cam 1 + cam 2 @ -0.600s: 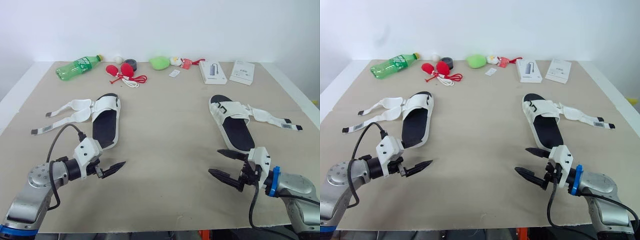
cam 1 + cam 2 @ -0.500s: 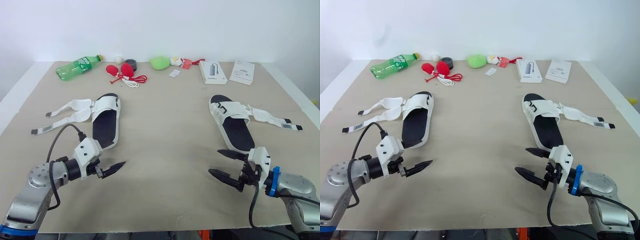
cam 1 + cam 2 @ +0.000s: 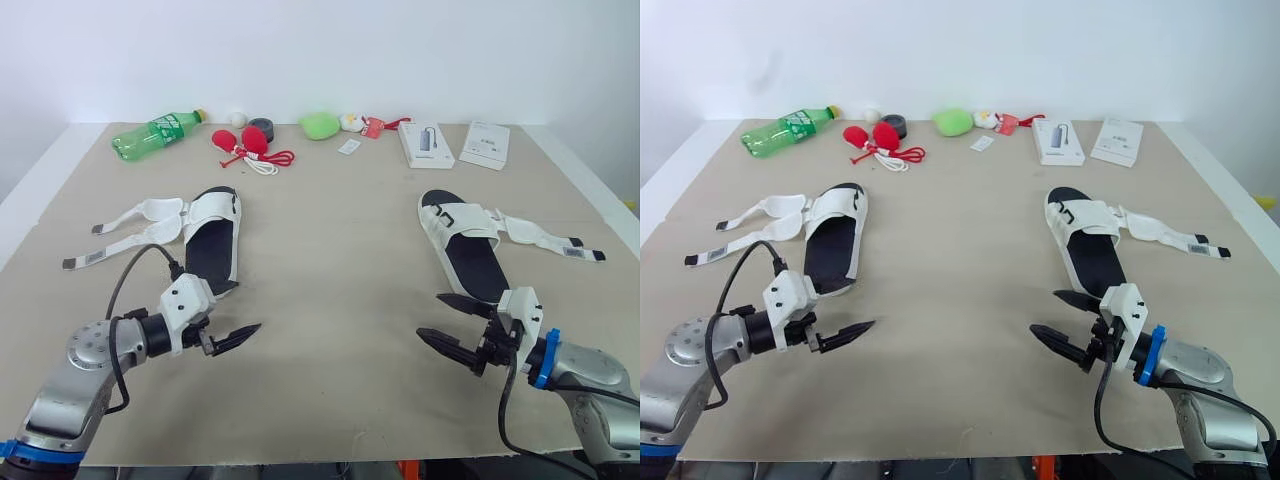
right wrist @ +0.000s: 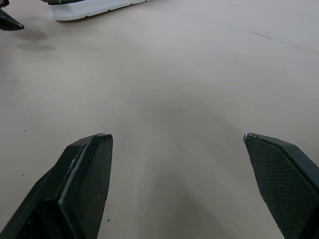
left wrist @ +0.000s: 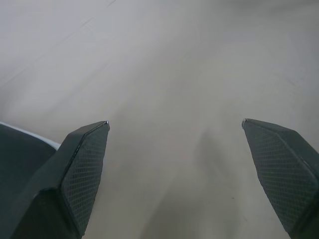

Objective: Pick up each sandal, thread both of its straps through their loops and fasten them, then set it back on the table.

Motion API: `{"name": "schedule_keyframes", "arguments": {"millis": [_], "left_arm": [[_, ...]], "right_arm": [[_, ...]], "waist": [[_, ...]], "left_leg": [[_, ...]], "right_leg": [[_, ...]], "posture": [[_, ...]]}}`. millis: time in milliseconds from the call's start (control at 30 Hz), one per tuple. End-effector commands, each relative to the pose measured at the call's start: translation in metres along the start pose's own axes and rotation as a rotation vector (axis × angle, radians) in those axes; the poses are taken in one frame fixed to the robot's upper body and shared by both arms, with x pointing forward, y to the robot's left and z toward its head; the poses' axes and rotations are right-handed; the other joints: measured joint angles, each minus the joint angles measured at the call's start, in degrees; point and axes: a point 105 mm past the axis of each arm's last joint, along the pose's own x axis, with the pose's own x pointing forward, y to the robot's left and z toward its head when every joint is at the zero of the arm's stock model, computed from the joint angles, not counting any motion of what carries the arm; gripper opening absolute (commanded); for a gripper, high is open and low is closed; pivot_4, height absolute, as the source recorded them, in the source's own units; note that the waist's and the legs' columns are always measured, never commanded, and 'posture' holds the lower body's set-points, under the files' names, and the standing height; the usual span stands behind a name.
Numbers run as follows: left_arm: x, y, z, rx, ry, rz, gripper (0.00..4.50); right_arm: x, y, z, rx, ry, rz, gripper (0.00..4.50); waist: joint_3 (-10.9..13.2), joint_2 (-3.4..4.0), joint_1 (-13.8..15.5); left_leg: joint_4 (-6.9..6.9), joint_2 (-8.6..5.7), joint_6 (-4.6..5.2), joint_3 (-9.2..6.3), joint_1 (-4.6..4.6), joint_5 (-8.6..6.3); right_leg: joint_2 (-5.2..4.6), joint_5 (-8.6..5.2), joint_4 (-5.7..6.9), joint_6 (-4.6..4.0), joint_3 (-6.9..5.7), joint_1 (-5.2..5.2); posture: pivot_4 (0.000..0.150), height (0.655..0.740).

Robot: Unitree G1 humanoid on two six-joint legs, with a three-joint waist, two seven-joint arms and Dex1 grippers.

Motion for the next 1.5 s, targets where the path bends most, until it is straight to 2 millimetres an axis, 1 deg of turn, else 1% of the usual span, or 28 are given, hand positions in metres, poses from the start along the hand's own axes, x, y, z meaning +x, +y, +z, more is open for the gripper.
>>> {"name": "schedule_keyframes", "arguments": {"millis": [33,100,167,267,367,533,633,767,933,1200,1233,1267,1300,1333,1367,1400,1500], "left_arm": [[0.008,-0.001,0.014,0.042,-0.051,-0.035,4.40],[0.023,-0.007,0.022,0.045,-0.090,-0.079,4.40],[0.038,-0.015,0.033,0.052,-0.131,-0.124,4.40],[0.064,-0.028,0.054,0.057,-0.205,-0.186,4.40],[0.081,-0.031,0.064,0.054,-0.243,-0.209,4.40],[0.099,-0.039,0.078,0.068,-0.290,-0.259,4.40],[0.106,-0.039,0.084,0.079,-0.313,-0.255,4.40],[0.110,-0.044,0.089,0.078,-0.334,-0.261,4.40],[0.111,-0.048,0.093,0.080,-0.346,-0.245,4.40],[0.103,-0.045,0.092,0.071,-0.356,-0.200,4.40],[0.102,-0.044,0.092,0.072,-0.360,-0.189,4.50],[0.102,-0.043,0.092,0.070,-0.359,-0.181,4.50],[0.102,-0.043,0.092,0.069,-0.358,-0.177,4.50],[0.102,-0.043,0.092,0.068,-0.356,-0.175,4.50],[0.102,-0.043,0.092,0.068,-0.356,-0.174,4.50],[0.103,-0.043,0.092,0.068,-0.356,-0.174,4.50],[0.103,-0.043,0.092,0.070,-0.354,-0.168,4.50]], "right_arm": [[-0.007,-0.017,0.019,0.002,-0.099,-0.133,4.50],[-0.010,-0.034,0.026,0.047,-0.129,-0.250,4.50],[-0.011,-0.045,0.031,0.069,-0.139,-0.307,4.50],[-0.012,-0.059,0.037,0.117,-0.127,-0.382,4.50],[-0.008,-0.067,0.045,0.138,-0.124,-0.422,4.50],[0.011,-0.073,0.045,0.127,-0.080,-0.453,4.50],[0.023,-0.078,0.043,0.111,-0.069,-0.470,4.50],[0.035,-0.085,0.041,0.102,-0.048,-0.483,4.50],[0.041,-0.097,0.035,0.073,-0.010,-0.504,4.50],[0.050,-0.112,0.034,0.036,0.014,-0.480,4.50],[0.052,-0.113,0.034,0.034,0.012,-0.476,4.11],[0.054,-0.114,0.034,0.031,0.010,-0.473,3.99],[0.055,-0.115,0.035,0.029,0.007,-0.471,3.65],[0.057,-0.116,0.035,0.030,0.004,-0.470,3.43],[0.059,-0.117,0.036,0.030,0.001,-0.468,2.92],[0.060,-0.118,0.036,0.029,-0.001,-0.465,2.59],[0.063,-0.120,0.037,0.019,-0.003,-0.460,1.34]], "waist": [[0.00,0.00,0.00],[0.00,0.01,0.07],[0.00,0.01,0.08],[0.00,0.00,0.07],[-0.01,0.02,0.06],[-0.04,0.07,-0.23],[-0.04,0.07,-0.11],[-0.04,0.08,-0.09],[-0.04,0.08,-0.09],[-0.04,0.08,-0.24],[-0.04,0.08,-0.21],[-0.04,0.08,-0.19],[-0.04,0.08,-0.19],[-0.04,0.08,-0.19],[-0.04,0.08,-0.19],[-0.04,0.08,-0.19],[-0.04,0.08,-0.19]], "left_leg": [[0.00,0.00,0.00,0.00,0.00,0.00],[0.03,0.00,0.00,0.00,0.00,0.00],[0.13,-0.03,0.00,0.02,-0.01,0.01],[0.30,-0.05,0.02,0.03,-0.01,0.01],[0.31,-0.04,0.04,-0.01,-0.01,0.03],[0.31,-0.02,0.10,-0.01,0.01,0.04],[0.31,-0.02,0.12,-0.04,0.00,0.04],[0.32,-0.04,0.13,-0.02,-0.01,0.05],[0.32,-0.04,0.15,-0.03,-0.01,0.07],[0.32,-0.04,0.18,-0.02,0.00,0.08],[0.32,-0.04,0.20,-0.01,0.01,0.10],[0.32,-0.04,0.22,-0.01,0.01,0.11],[0.33,-0.04,0.23,-0.01,0.01,0.12],[0.33,-0.04,0.23,-0.01,0.01,0.12],[0.33,-0.04,0.24,-0.01,0.01,0.12],[0.33,-0.04,0.24,-0.01,0.01,0.13],[0.33,-0.04,0.24,-0.01,0.01,0.13]], "right_leg": [[0.00,0.00,0.00,0.00,0.00,0.00],[0.00,0.01,0.00,0.02,0.00,0.04],[-0.01,0.05,0.01,0.08,0.03,0.08],[-0.01,0.14,0.00,0.21,0.08,0.19],[0.05,0.17,0.01,0.23,0.09,0.20],[0.14,0.19,0.05,0.27,0.15,0.19],[0.17,0.19,0.05,0.30,0.16,0.21],[0.17,0.22,0.05,0.35,0.21,0.21],[0.18,0.25,0.05,0.39,0.21,0.22],[0.19,0.28,0.05,0.38,0.24,0.22],[0.19,0.30,0.05,0.38,0.24,0.22],[0.19,0.30,0.05,0.39,0.24,0.22],[0.19,0.31,0.05,0.39,0.24,0.23],[0.19,0.31,0.05,0.39,0.24,0.23],[0.19,0.32,0.05,0.40,0.24,0.23],[0.19,0.32,0.05,0.40,0.24,0.23],[0.20,0.32,0.05,0.40,0.24,0.23]], "posture": [[0.150,0.7400],[0.150,0.7400],[0.150,0.7400],[0.150,0.7400],[0.150,0.7400],[0.150,0.7400],[0.150,0.7400],[0.150,0.7400],[0.150,0.7400],[0.150,0.7400],[0.150,0.7400],[0.150,0.7400],[0.150,0.7400],[0.150,0.7400],[0.150,0.7400],[0.150,0.7400],[0.150,0.7400]]}}
